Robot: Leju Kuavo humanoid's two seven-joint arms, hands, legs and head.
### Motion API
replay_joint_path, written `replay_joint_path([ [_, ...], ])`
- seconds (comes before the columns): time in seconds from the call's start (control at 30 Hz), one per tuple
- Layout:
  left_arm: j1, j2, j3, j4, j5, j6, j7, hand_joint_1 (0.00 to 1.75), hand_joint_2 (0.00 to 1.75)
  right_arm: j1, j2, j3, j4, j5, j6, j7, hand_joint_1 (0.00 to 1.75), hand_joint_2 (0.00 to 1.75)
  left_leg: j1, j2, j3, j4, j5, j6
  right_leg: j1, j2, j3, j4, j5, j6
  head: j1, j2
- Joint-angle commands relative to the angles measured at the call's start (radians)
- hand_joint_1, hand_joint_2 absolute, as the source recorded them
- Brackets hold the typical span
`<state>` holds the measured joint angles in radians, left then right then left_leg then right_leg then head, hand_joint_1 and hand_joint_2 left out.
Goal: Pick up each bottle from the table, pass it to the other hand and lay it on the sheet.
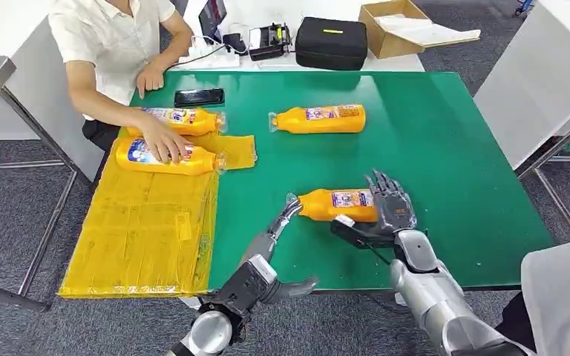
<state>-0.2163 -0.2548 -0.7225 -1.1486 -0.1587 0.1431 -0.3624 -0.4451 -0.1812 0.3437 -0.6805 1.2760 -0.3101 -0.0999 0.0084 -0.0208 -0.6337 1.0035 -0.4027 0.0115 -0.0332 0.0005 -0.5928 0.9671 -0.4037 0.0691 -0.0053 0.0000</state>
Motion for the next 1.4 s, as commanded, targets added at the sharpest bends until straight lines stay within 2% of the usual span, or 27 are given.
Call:
replay_joint_path([
  [0.03, -0.022, 0.018, -0.021, 0.055, -0.002, -0.004, 0.007, 0.00, 1.75, -0.029, -0.017, 0.052, 0.101, -0.007, 0.032, 0.010, 0.00, 1.75, 0.001, 0.001, 0.005, -0.001, -0.001, 0.000, 0.001, -0.001, 0.005, -0.001, -0.001, -0.003, 0.000, 0.000],
  [0.1, -0.022, 0.018, -0.021, 0.055, -0.002, -0.004, 0.007, 0.00, 1.75, -0.029, -0.017, 0.052, 0.101, -0.007, 0.032, 0.010, 0.00, 1.75, 0.002, 0.002, 0.008, 0.000, -0.003, 0.000, 0.003, -0.001, 0.009, -0.001, -0.002, -0.006, 0.000, 0.000],
  [0.2, -0.023, 0.015, -0.020, 0.058, -0.001, -0.008, 0.013, 0.00, 1.75, -0.043, -0.016, 0.051, 0.132, -0.025, 0.091, 0.038, 0.00, 1.75, 0.001, 0.001, 0.004, -0.001, -0.001, 0.000, 0.001, -0.001, 0.005, -0.001, -0.001, -0.003, 0.000, 0.000],
  [0.23, -0.023, 0.013, -0.021, 0.060, 0.000, -0.010, 0.015, 0.00, 1.75, -0.053, -0.018, 0.057, 0.150, -0.024, 0.123, 0.057, 0.07, 1.75, 0.001, 0.001, 0.006, 0.000, -0.002, 0.000, 0.002, -0.001, 0.006, -0.001, -0.001, -0.004, 0.000, 0.000],
  [0.27, -0.024, 0.012, -0.020, 0.061, 0.000, -0.011, 0.017, 0.00, 1.75, -0.057, -0.018, 0.056, 0.158, -0.029, 0.134, 0.059, 1.48, 1.75, 0.001, 0.001, 0.005, 0.000, -0.001, 0.000, 0.002, -0.001, 0.006, -0.002, -0.001, -0.004, 0.000, 0.000],
  [0.3, -0.025, 0.011, -0.021, 0.064, -0.001, -0.011, 0.019, 0.00, 1.75, -0.063, -0.017, 0.053, 0.172, -0.041, 0.159, 0.061, 1.75, 1.75, 0.001, 0.001, 0.005, -0.001, -0.001, 0.000, 0.001, -0.001, 0.005, -0.001, -0.001, -0.002, 0.000, 0.000],
  [0.5, -0.034, 0.002, -0.020, 0.076, -0.003, -0.016, 0.022, 0.00, 1.75, -0.077, -0.023, 0.068, 0.202, -0.052, 0.213, 0.063, 1.75, 1.75, 0.001, -0.001, 0.007, 0.000, 0.000, 0.000, 0.002, -0.002, 0.008, -0.002, -0.001, -0.003, 0.000, 0.000],
  [0.53, -0.034, 0.002, -0.020, 0.076, -0.003, -0.016, 0.022, 0.00, 1.75, -0.075, -0.025, 0.067, 0.203, -0.053, 0.213, 0.062, 1.75, 1.75, 0.002, 0.000, 0.010, 0.000, -0.002, 0.000, 0.003, -0.003, 0.011, -0.002, -0.002, -0.006, 0.000, 0.000],
  [0.7, -0.034, -0.001, -0.019, 0.083, 0.001, -0.019, 0.020, 0.00, 1.75, -0.072, -0.035, 0.061, 0.215, -0.073, 0.230, 0.047, 1.75, 1.75, 0.001, -0.002, 0.009, -0.001, 0.000, 0.001, 0.001, -0.003, 0.009, -0.002, -0.001, -0.002, 0.000, 0.000],
  [0.9, -0.035, -0.002, -0.019, 0.085, 0.006, -0.022, 0.016, 0.00, 1.75, -0.068, -0.045, 0.060, 0.216, -0.090, 0.239, 0.034, 1.75, 1.75, 0.003, -0.001, 0.013, 0.000, -0.002, 0.001, 0.004, -0.004, 0.015, -0.003, -0.003, -0.008, 0.000, 0.000],
  [0.97, -0.035, -0.002, -0.019, 0.085, 0.006, -0.022, 0.016, 0.00, 1.75, -0.068, -0.045, 0.060, 0.216, -0.090, 0.239, 0.034, 1.75, 1.75, 0.001, -0.002, 0.011, -0.001, 0.000, 0.001, 0.002, -0.004, 0.012, -0.003, -0.001, -0.003, 0.000, 0.000],
  [1.03, -0.035, -0.002, -0.019, 0.085, 0.006, -0.022, 0.016, 0.00, 1.75, -0.068, -0.045, 0.060, 0.216, -0.090, 0.239, 0.034, 1.75, 1.75, 0.002, 0.001, 0.013, 0.000, -0.001, 0.000, 0.003, -0.002, 0.013, -0.003, -0.001, -0.006, 0.000, 0.000],
  [1.07, -0.035, -0.002, -0.019, 0.084, 0.006, -0.022, 0.014, 0.00, 1.75, -0.066, -0.044, 0.056, 0.211, -0.099, 0.237, 0.026, 1.75, 1.75, 0.002, -0.002, 0.012, -0.001, 0.000, 0.001, 0.002, -0.004, 0.013, -0.003, -0.001, -0.004, 0.000, 0.000],
  [1.2, -0.010, 0.008, -0.019, 0.057, 0.016, -0.010, -0.008, 0.00, 1.75, 0.018, -0.042, -0.036, 0.131, -0.272, 0.256, -0.116, 1.75, 1.75, 0.001, -0.002, 0.013, -0.001, 0.000, 0.000, 0.002, -0.004, 0.014, -0.003, -0.001, -0.003, 0.000, 0.000],
  [1.23, 0.004, 0.006, -0.006, 0.048, 0.041, -0.003, -0.010, 0.00, 1.75, 0.057, -0.037, -0.082, 0.082, -0.365, 0.283, -0.172, 1.75, 1.75, 0.002, -0.003, 0.014, -0.001, 0.000, 0.000, 0.003, -0.005, 0.015, -0.004, -0.001, -0.004, 0.000, 0.000],
  [1.4, 0.055, 0.007, 0.052, 0.001, 0.218, 0.017, 0.000, 0.00, 1.75, 0.226, -0.029, -0.160, -0.232, -0.599, 0.297, -0.235, 1.75, 1.75, 0.002, -0.001, 0.016, -0.002, -0.001, 0.000, 0.003, -0.003, 0.017, -0.004, -0.001, -0.003, 0.000, 0.000],
])
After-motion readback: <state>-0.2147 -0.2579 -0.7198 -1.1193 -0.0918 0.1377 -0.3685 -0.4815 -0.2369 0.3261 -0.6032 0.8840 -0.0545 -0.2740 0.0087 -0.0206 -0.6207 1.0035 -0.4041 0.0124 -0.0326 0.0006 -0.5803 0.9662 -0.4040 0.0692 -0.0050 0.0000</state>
